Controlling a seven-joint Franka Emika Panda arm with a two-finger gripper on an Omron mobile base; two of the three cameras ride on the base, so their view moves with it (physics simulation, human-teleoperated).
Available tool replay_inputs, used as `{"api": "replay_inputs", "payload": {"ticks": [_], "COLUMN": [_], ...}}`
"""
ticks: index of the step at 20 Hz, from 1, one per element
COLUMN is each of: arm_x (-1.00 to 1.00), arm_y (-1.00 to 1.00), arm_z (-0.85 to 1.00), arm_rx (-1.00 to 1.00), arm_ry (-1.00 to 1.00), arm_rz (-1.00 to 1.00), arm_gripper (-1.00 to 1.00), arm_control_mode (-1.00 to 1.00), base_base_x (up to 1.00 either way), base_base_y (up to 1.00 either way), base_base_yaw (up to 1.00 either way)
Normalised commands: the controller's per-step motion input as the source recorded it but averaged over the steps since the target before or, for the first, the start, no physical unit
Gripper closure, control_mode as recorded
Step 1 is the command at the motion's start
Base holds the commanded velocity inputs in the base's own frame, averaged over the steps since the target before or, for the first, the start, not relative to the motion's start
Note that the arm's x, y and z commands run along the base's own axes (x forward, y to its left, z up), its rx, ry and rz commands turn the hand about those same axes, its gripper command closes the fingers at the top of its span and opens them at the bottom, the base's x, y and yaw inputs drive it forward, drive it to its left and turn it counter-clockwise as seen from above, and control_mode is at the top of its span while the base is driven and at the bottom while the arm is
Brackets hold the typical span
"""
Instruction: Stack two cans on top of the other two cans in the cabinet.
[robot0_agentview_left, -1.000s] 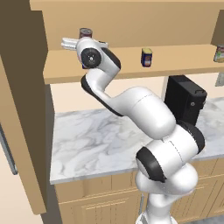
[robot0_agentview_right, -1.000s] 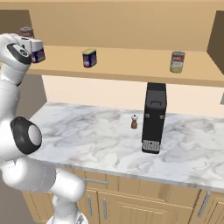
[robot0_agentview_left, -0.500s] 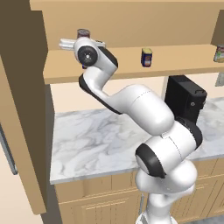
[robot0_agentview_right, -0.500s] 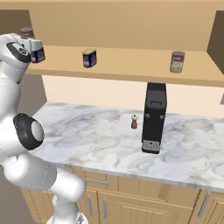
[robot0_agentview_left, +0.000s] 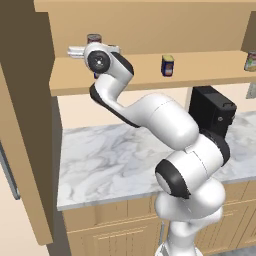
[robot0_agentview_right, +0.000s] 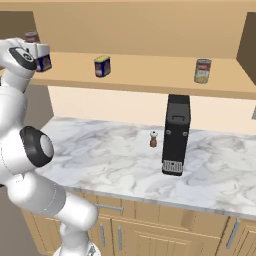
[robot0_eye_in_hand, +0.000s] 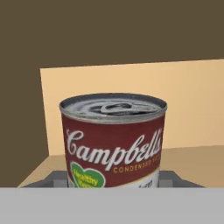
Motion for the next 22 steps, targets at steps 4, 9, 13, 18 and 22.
{"api": "replay_inputs", "payload": {"ticks": [4,9,13,18,22], "arm_x": [0.11,0.13,0.07,0.11,0.06], "arm_y": [0.00,0.00,0.00,0.00,0.00], "arm_z": [0.00,0.00,-0.03,-0.01,0.00], "arm_rx": [0.00,0.00,0.00,0.00,-0.01], "arm_ry": [0.00,0.06,0.04,0.04,0.00], "arm_rz": [0.00,0.01,0.01,0.02,0.02], "arm_gripper": [1.00,1.00,1.00,1.00,1.00], "arm_control_mode": [-1.00,-1.00,-1.00,-1.00,-1.00], "base_base_x": [0.00,0.00,0.00,0.00,0.00], "base_base_y": [0.00,0.00,0.00,0.00,0.00], "base_base_yaw": [0.00,0.00,0.00,0.00,0.00]}}
